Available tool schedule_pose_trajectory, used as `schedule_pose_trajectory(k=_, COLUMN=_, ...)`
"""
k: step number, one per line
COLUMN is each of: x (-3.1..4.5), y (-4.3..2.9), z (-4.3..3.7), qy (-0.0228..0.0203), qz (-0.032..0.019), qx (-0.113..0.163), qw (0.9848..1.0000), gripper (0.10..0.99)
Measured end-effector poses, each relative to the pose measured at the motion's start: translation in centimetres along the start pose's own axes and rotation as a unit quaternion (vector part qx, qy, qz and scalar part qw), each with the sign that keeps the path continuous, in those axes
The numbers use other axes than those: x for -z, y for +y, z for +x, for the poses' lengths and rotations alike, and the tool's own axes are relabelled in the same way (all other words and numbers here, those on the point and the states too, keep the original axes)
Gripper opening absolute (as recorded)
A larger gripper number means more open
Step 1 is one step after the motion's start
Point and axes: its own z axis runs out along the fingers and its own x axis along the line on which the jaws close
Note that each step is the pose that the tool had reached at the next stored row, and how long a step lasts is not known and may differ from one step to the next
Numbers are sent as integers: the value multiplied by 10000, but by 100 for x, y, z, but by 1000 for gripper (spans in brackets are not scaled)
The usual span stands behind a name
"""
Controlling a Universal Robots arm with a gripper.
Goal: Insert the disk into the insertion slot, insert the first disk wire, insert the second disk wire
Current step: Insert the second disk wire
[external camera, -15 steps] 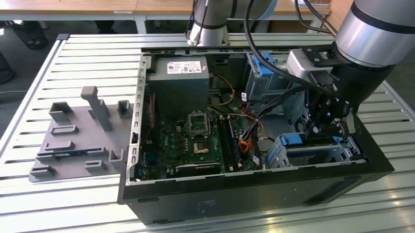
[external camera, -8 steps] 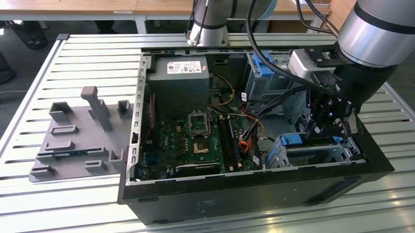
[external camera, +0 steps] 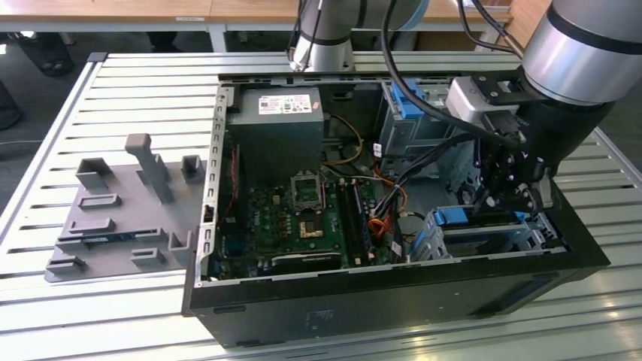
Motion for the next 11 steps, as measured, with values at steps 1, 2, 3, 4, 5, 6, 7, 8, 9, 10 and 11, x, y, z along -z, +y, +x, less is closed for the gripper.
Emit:
schedule_pose_trajectory(k=1, x=-2, y=0, z=0, qy=1, qz=0, qx=0, qw=10000, gripper=141)
schedule_pose_trajectory(k=2, x=-4, y=0, z=1, qy=1, qz=0, qx=0, qw=10000, gripper=141)
schedule_pose_trajectory(k=3, x=-6, y=0, z=2, qy=1, qz=0, qx=0, qw=10000, gripper=141)
schedule_pose_trajectory(k=4, x=-10, y=1, z=3, qy=0, qz=0, qx=0, qw=10000, gripper=141)
schedule_pose_trajectory(k=5, x=-14, y=1, z=4, qy=-1, qz=0, qx=0, qw=10000, gripper=141)
schedule_pose_trajectory(k=6, x=-17, y=1, z=6, qy=0, qz=0, qx=0, qw=10000, gripper=141)
schedule_pose_trajectory(k=7, x=-21, y=1, z=7, qy=0, qz=0, qx=0, qw=10000, gripper=141)
schedule_pose_trajectory(k=8, x=-25, y=1, z=7, qy=1, qz=0, qx=0, qw=10000, gripper=141)
schedule_pose_trajectory(k=9, x=-27, y=1, z=8, qy=1, qz=0, qx=0, qw=10000, gripper=141)
schedule_pose_trajectory(k=10, x=-30, y=1, z=8, qy=1, qz=0, qx=0, qw=10000, gripper=141)
schedule_pose_trajectory(k=11, x=-33, y=2, z=8, qy=0, qz=0, qx=0, qw=10000, gripper=141)
